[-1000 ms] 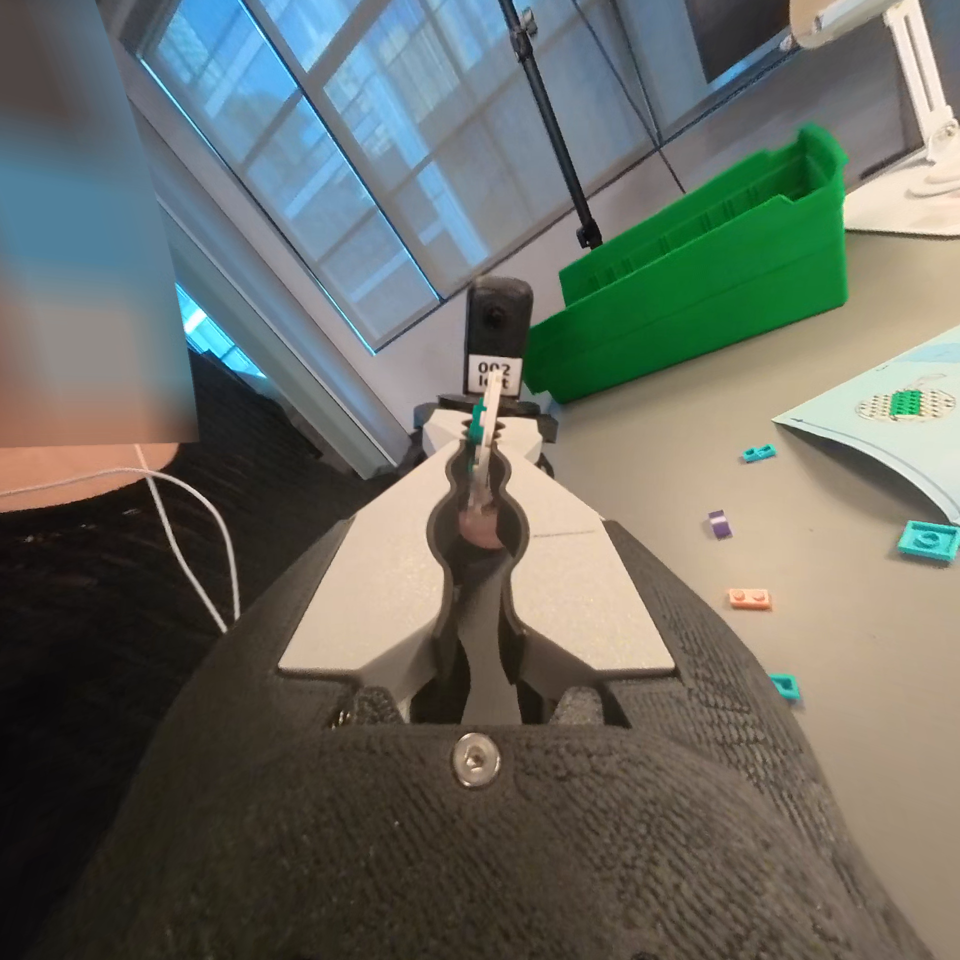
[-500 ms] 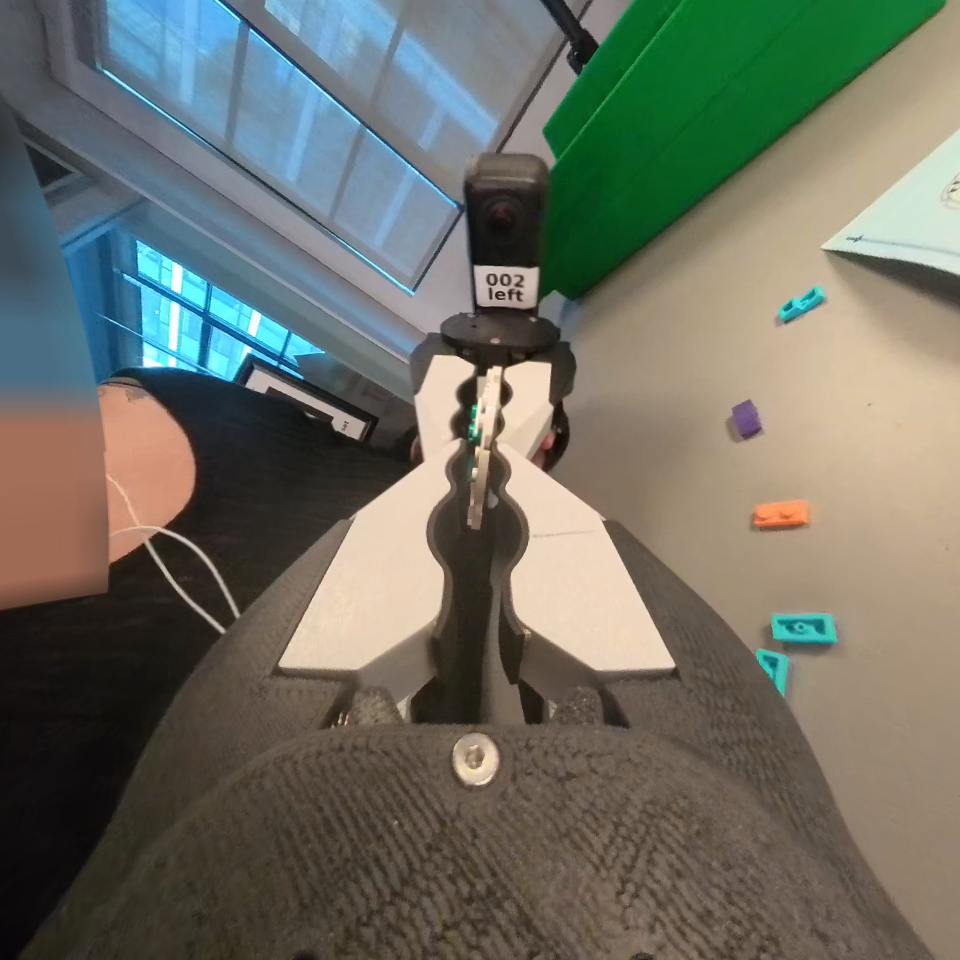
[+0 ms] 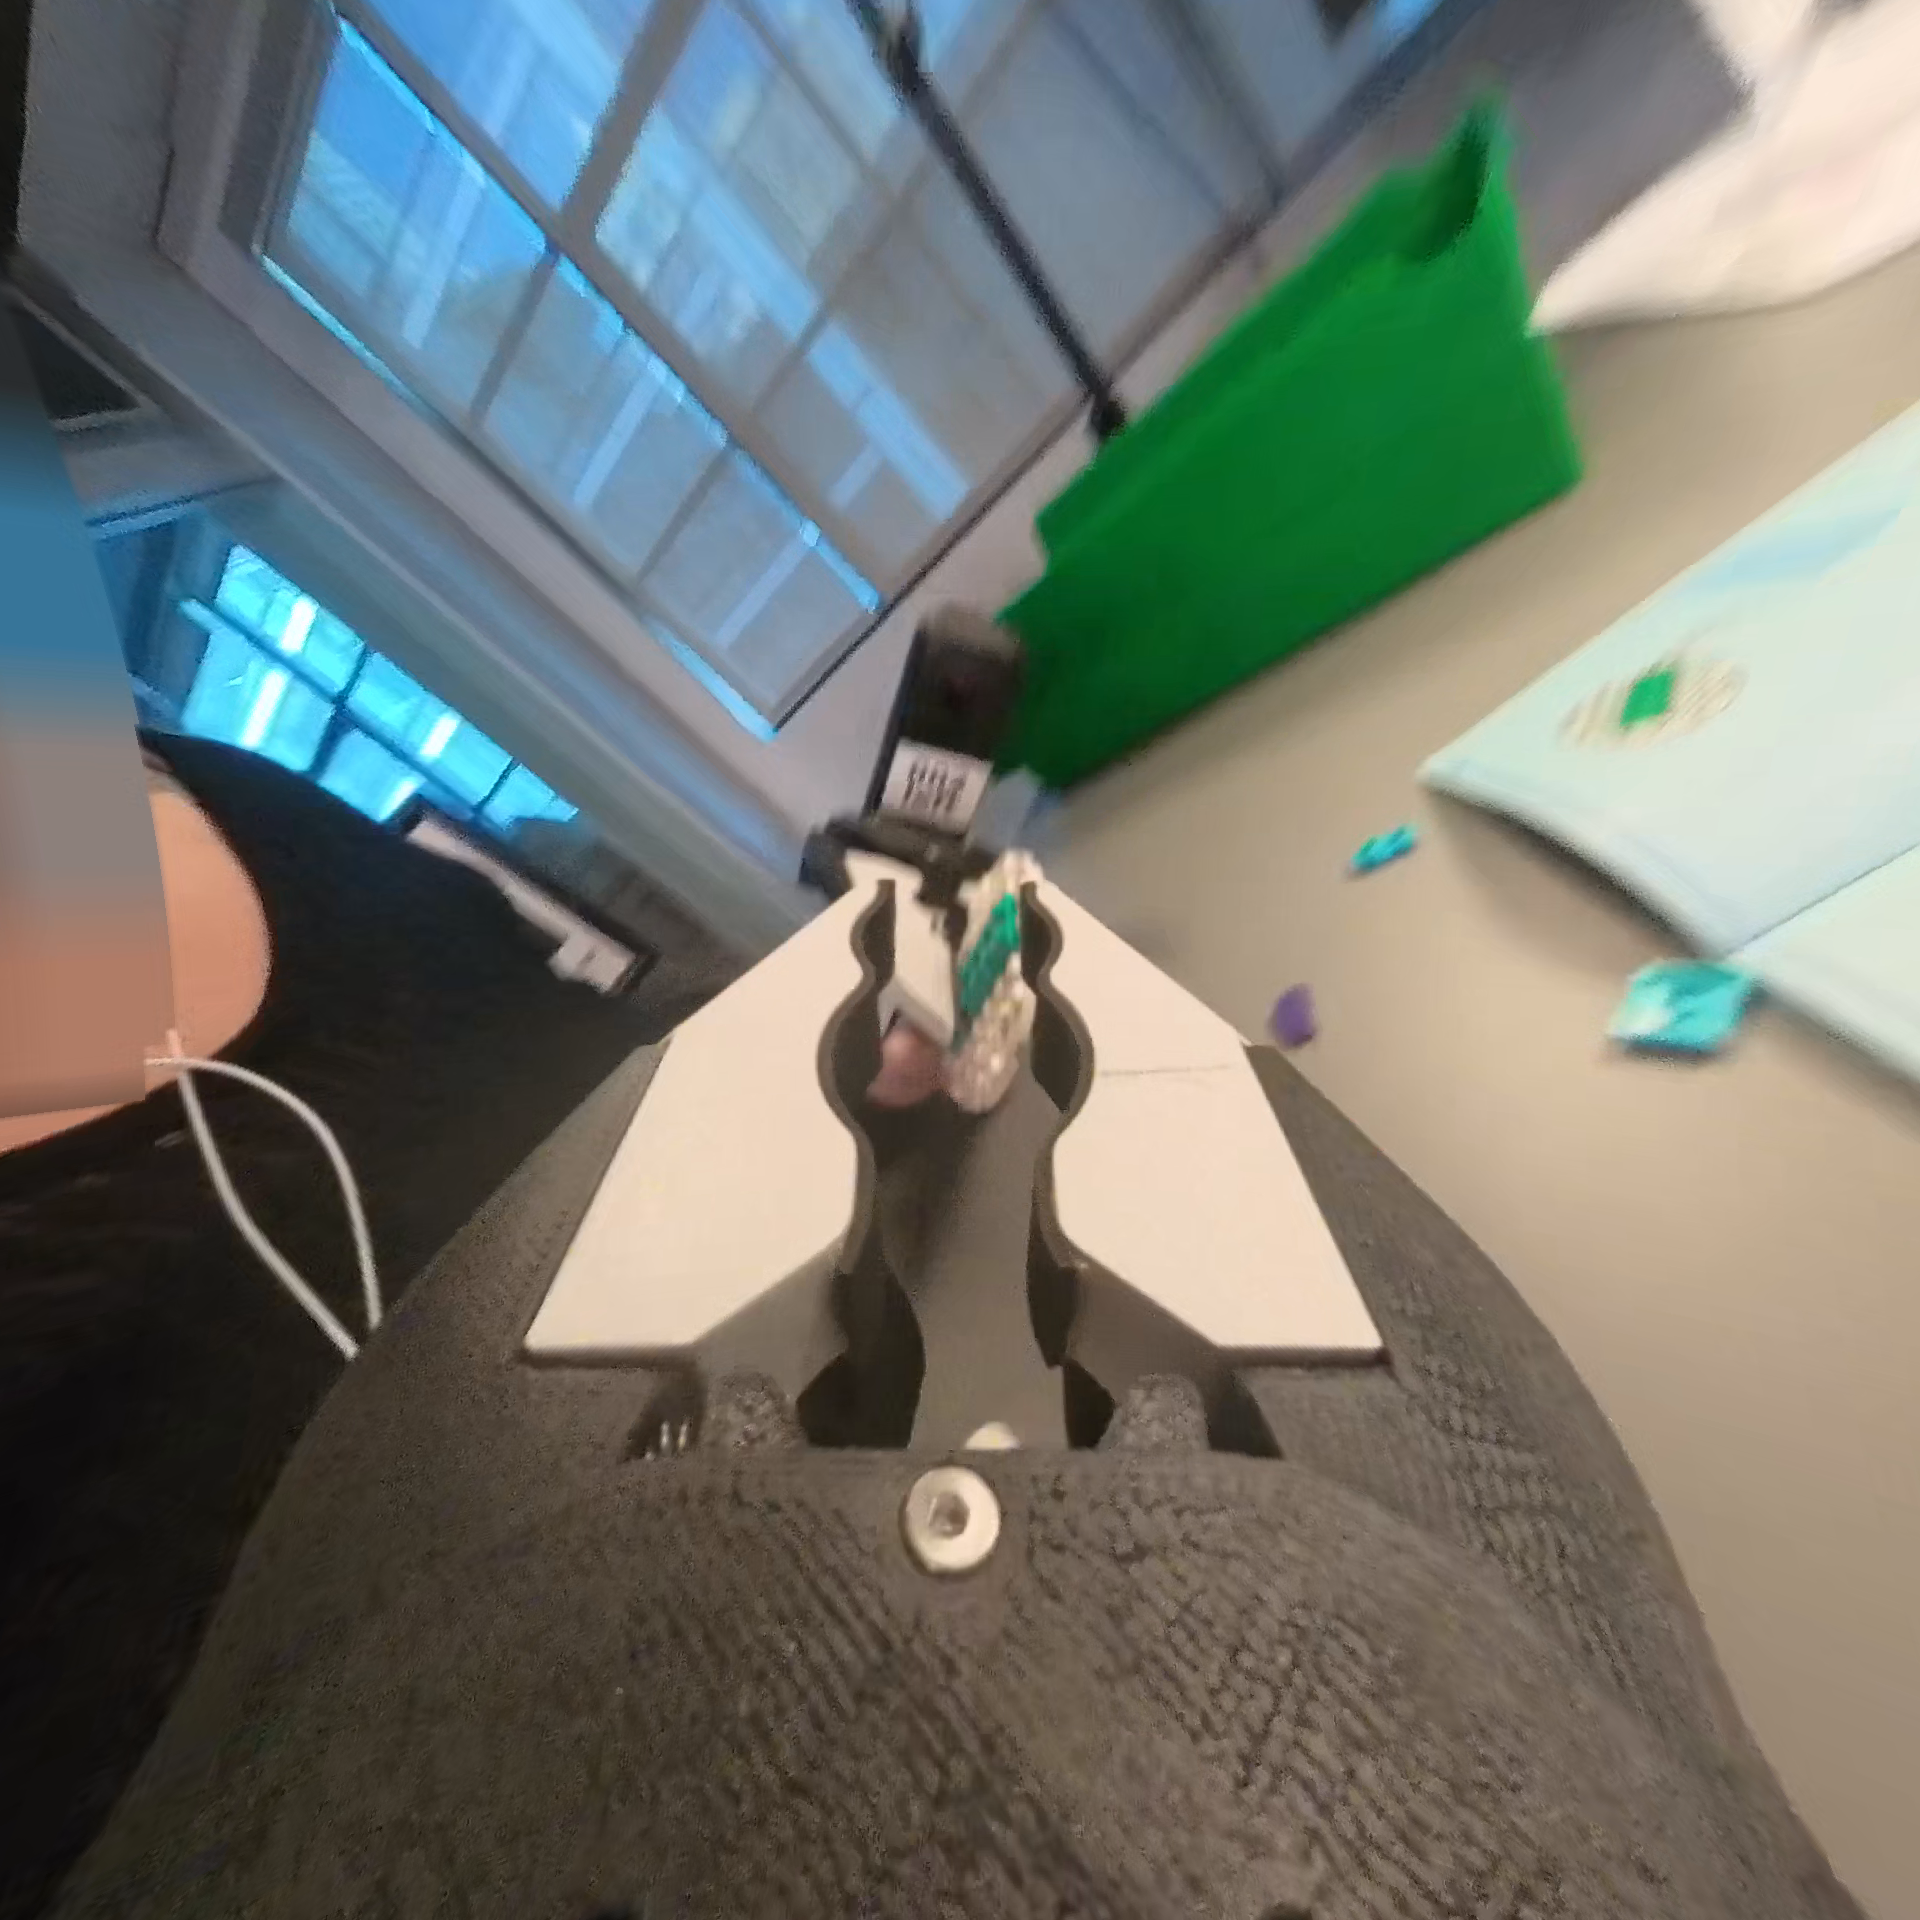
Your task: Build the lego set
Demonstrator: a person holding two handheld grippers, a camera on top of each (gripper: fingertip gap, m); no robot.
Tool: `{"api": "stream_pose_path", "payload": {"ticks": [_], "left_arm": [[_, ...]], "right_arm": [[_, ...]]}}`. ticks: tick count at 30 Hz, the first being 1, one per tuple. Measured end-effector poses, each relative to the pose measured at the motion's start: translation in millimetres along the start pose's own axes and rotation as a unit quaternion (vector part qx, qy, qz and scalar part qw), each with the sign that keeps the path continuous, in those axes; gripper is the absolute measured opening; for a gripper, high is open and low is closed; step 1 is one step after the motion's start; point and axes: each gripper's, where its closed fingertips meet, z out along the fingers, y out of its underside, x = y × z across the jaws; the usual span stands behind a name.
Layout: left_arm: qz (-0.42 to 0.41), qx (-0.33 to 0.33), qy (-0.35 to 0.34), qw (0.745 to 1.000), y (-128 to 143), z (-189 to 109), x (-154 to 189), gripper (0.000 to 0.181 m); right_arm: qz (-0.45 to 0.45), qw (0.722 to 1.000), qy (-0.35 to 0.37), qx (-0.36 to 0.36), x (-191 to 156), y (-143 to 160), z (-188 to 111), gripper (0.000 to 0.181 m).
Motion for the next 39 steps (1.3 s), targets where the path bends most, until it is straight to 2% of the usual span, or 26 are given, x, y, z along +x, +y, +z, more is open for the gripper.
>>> {"api": "stream_pose_path", "payload": {"ticks": [2,4,5,7,8,12,14,17,23,30,39], "left_arm": [[-0.020,0.022,-0.001,1.000,-2.8,-4.8,-1.1,0.008],[-0.041,0.042,0.000,0.998,-5.0,-8.8,-3.3,0.007],[-0.058,0.051,0.009,0.997,-6.2,-10.7,-2.9,0.007],[-0.091,0.075,0.047,0.992,-11.1,-15.4,2.3,0.007],[-0.101,0.089,0.050,0.990,-14.2,-18.3,1.2,0.007],[-0.099,0.124,0.018,0.987,-20.7,-25.5,-7.8,0.007],[-0.111,0.147,-0.006,0.983,-24.2,-32.1,-16.0,0.007],[-0.127,0.171,-0.024,0.977,-27.8,-41.1,-23.6,0.007],[-0.132,0.184,-0.057,0.972,-29.9,-43.4,-35.0,0.007],[-0.143,0.192,-0.082,0.968,-31.5,-45.2,-44.0,0.007],[-0.143,0.203,-0.081,0.965,-33.9,-48.0,-44.0,0.007]], "right_arm": [[-0.077,0.994,0.041,0.062,5.9,-25.6,-16.0,0.023],[-0.164,0.975,0.118,0.098,19.1,-44.5,-35.7,0.025],[-0.202,0.959,0.171,0.105,30.0,-51.7,-46.6,0.026],[-0.248,0.906,0.327,0.102,68.1,-62.7,-79.7,0.030],[-0.267,0.882,0.375,0.097,80.3,-65.6,-93.6,0.030],[-0.294,0.847,0.431,0.102,98.8,-70.6,-119.6,0.030],[-0.322,0.817,0.463,0.119,103.1,-75.9,-134.2,0.031],[-0.359,0.789,0.478,0.143,98.9,-81.9,-144.2,0.032],[-0.436,0.762,0.456,0.146,84.6,-81.9,-132.7,0.024],[-0.447,0.762,0.448,0.137,83.1,-79.2,-127.1,0.022],[-0.452,0.761,0.446,0.132,82.9,-78.3,-124.6,0.021]]}}
